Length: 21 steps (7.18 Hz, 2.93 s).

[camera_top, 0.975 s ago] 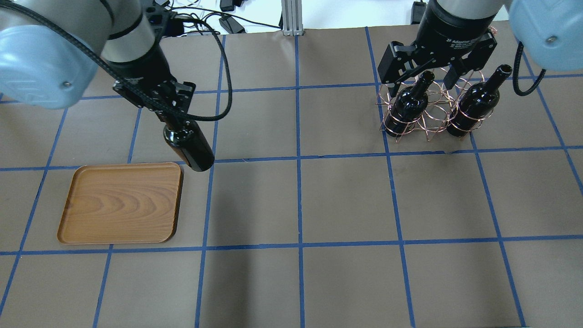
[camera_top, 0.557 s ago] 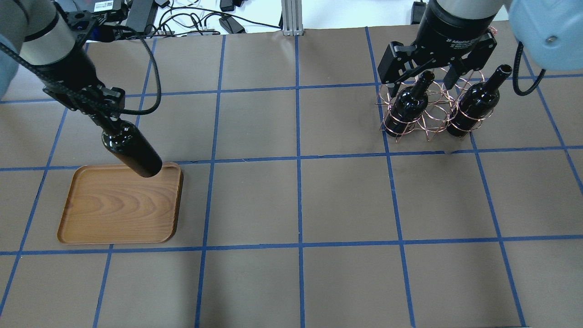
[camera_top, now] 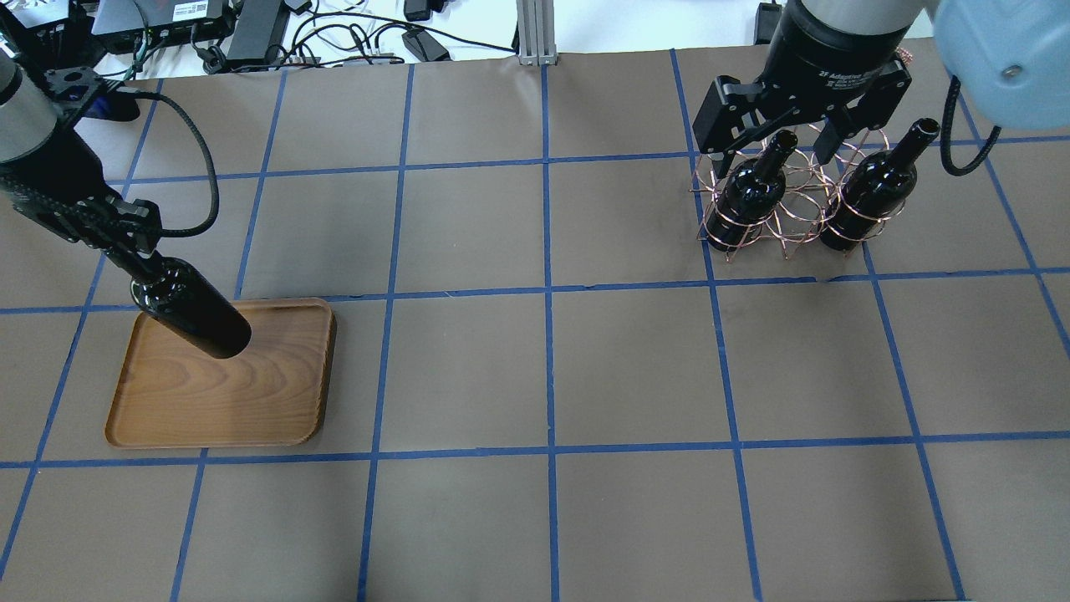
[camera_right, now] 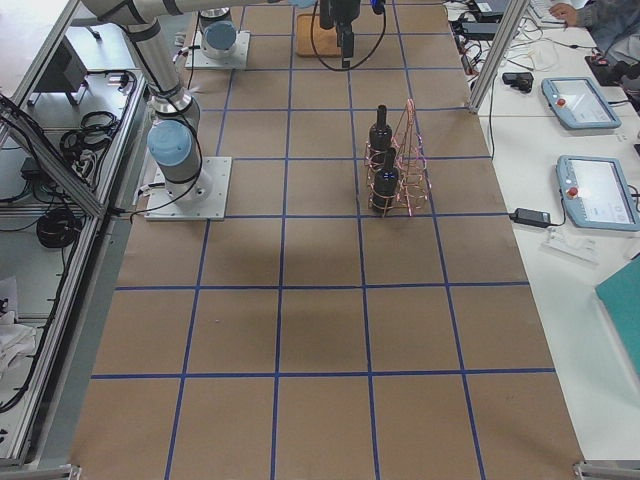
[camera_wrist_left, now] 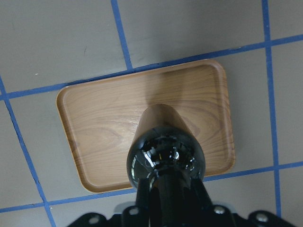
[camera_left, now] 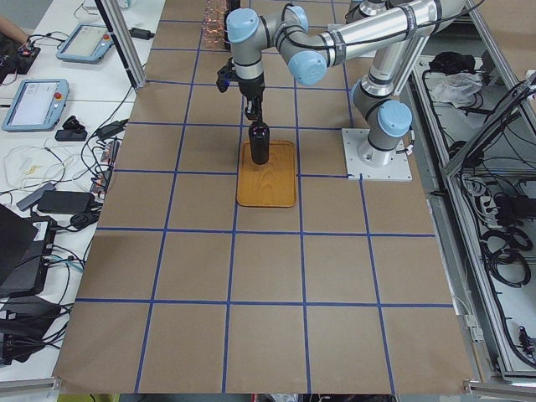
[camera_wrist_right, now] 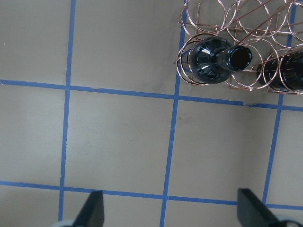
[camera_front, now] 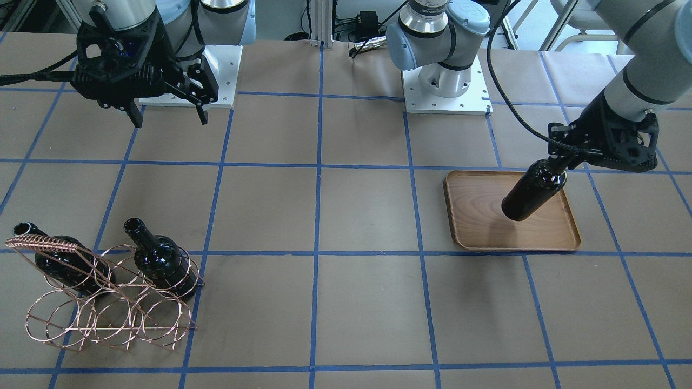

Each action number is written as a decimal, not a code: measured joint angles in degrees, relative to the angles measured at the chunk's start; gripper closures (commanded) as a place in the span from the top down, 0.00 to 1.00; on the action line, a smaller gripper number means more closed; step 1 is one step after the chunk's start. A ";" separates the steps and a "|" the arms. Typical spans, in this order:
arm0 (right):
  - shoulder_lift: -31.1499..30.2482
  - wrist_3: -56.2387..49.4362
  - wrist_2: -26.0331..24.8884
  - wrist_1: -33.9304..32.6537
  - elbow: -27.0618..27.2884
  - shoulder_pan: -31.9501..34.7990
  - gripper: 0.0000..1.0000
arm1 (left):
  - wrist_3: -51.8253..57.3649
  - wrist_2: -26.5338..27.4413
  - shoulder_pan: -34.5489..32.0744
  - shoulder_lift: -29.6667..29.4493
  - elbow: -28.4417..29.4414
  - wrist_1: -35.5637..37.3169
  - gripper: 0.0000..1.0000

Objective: Take wine from basket and place on tray

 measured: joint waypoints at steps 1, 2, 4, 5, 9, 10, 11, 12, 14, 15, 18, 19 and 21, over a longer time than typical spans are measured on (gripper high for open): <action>0.00 0.02 0.00 0.00 0.00 0.00 1.00 | 0.64 -0.16 0.91 -0.60 -0.25 0.23 0.00; 0.00 0.06 0.00 0.00 0.00 0.00 1.00 | 0.85 -0.21 1.29 -0.94 -0.78 0.36 0.00; 0.00 0.09 0.00 0.00 0.00 0.00 1.00 | 1.09 0.03 1.49 -1.41 -2.37 1.04 0.00; 0.00 0.09 0.00 0.00 0.00 0.00 1.00 | 1.42 0.27 1.51 -1.71 -2.67 1.22 0.00; 0.00 0.09 0.00 0.02 0.00 0.00 1.00 | 1.79 0.43 1.58 -2.09 -2.80 1.30 1.00; 0.00 0.09 0.02 0.01 0.00 0.00 1.00 | 1.80 0.54 1.59 -1.99 -2.63 1.15 1.00; 0.00 0.09 0.06 0.00 0.00 0.00 1.00 | 1.54 0.59 1.48 -1.54 -2.29 0.82 1.00; 0.00 0.09 0.06 0.00 0.00 0.00 1.00 | -0.04 0.58 1.08 -0.57 -1.73 0.12 1.00; -0.01 0.11 0.03 0.00 0.00 0.00 1.00 | -6.08 0.35 0.35 2.57 0.67 -2.49 1.00; -0.01 0.15 0.06 0.00 0.00 0.00 1.00 | -7.51 0.19 0.20 4.92 1.77 -3.07 1.00; 0.00 0.18 0.09 0.00 0.00 0.00 1.00 | -13.21 -0.24 -3.31 9.49 2.28 -3.39 1.00; 0.00 0.18 0.09 0.00 0.00 0.00 1.00 | -16.43 -0.85 -5.57 9.96 2.10 -3.42 1.00; 0.00 0.18 0.09 0.00 0.00 0.00 1.00 | -23.81 -3.88 -10.27 9.91 2.18 -3.12 1.00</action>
